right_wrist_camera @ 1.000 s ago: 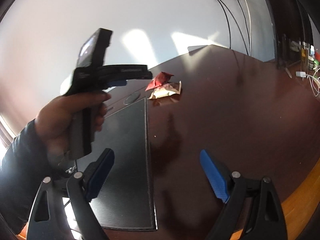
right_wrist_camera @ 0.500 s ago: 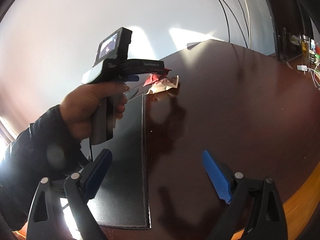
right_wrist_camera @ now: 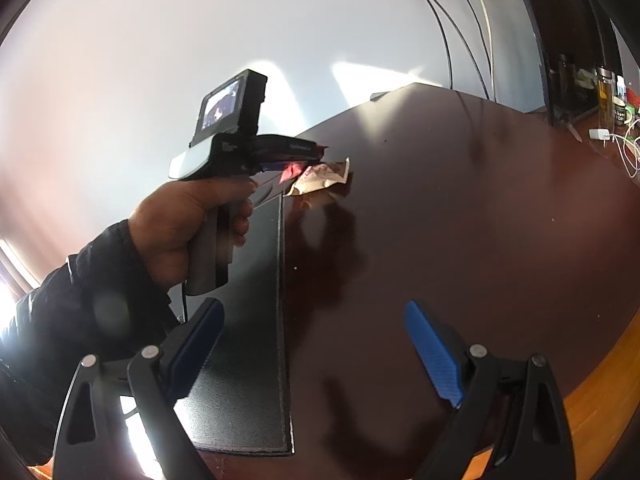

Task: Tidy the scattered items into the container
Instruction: 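Close the left gripper on the red pastry packet and lift it, then grasp the pink-floral pastry packet with the right gripper while the left holds the red packet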

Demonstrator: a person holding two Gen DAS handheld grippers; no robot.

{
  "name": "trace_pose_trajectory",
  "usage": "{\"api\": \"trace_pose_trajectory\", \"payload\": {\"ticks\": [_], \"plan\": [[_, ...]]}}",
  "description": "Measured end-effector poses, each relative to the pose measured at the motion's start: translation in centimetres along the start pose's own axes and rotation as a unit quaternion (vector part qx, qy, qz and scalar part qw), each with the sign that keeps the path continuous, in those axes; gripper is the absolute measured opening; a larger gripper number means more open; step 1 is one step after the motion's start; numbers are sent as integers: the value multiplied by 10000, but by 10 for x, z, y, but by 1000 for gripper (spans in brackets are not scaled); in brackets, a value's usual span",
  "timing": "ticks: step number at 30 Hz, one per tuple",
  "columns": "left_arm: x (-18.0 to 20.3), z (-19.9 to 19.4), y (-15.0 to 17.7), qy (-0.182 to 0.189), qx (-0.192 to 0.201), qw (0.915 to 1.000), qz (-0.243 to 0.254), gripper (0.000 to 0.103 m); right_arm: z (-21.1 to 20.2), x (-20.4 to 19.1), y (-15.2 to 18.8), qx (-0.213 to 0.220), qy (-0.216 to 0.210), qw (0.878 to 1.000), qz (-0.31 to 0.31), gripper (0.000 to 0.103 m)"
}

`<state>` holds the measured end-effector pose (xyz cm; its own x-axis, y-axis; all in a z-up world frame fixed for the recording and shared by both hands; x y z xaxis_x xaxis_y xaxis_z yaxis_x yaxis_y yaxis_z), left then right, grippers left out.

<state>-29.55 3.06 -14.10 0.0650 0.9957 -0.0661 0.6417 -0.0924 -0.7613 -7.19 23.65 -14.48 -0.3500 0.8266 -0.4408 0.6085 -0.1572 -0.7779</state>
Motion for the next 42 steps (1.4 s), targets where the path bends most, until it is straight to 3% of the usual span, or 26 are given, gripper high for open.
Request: {"api": "trace_pose_trajectory", "payload": {"ticks": [2, 6, 12, 15, 18, 25, 28, 31, 37, 42], "plan": [[-3, -2, 1, 43, 20, 10000, -45, 36, 2, 1, -1, 2, 16, 10000, -22, 94], [-10, -13, 4, 203, 100, 9997, -34, 35, 6, 5, -11, 26, 88, 9995, -300, 94], [-28, -35, 14, 395, 234, 9988, -197, 35, 24, 8, -51, 23, 160, 9902, -1389, 94], [-42, -50, 23, 541, 252, 9976, -345, 35, 42, 5, -73, -71, 157, 9804, -1965, 94], [-55, -67, 34, 585, 285, 9970, -413, 35, 64, -5, -87, -210, -171, 9694, -2439, 94], [-74, -88, 58, 679, 193, 9960, -552, 35, 137, -33, -95, -678, -679, 9281, -3598, 94], [-77, -92, 64, 702, 180, 9956, -592, 35, 163, -36, -97, -824, -763, 9197, -3761, 92], [-78, -94, 64, 764, 194, 9949, -635, 35, 187, -32, -98, -1066, -816, 9178, -3736, 84], [-77, -95, 66, 856, 200, 9938, -683, 35, 210, -20, -100, -1411, -923, 9173, -3608, 83], [-78, -96, 67, 889, 190, 9932, -727, 35, 216, -23, -99, -1733, -1214, 9076, -3627, 83]]}}
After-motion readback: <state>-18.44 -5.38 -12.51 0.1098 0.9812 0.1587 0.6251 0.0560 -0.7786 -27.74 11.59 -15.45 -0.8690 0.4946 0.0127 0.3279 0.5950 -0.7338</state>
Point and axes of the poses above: each gripper's, at about its wrist camera, not at the fingertips, and z roughly the way its jaws point, x to its right, y to its underside, the point moved 3 cm from there along z, roughly the way its jaws point, and after that the axes turned 10 degrees about x, right-handed, at the moved point
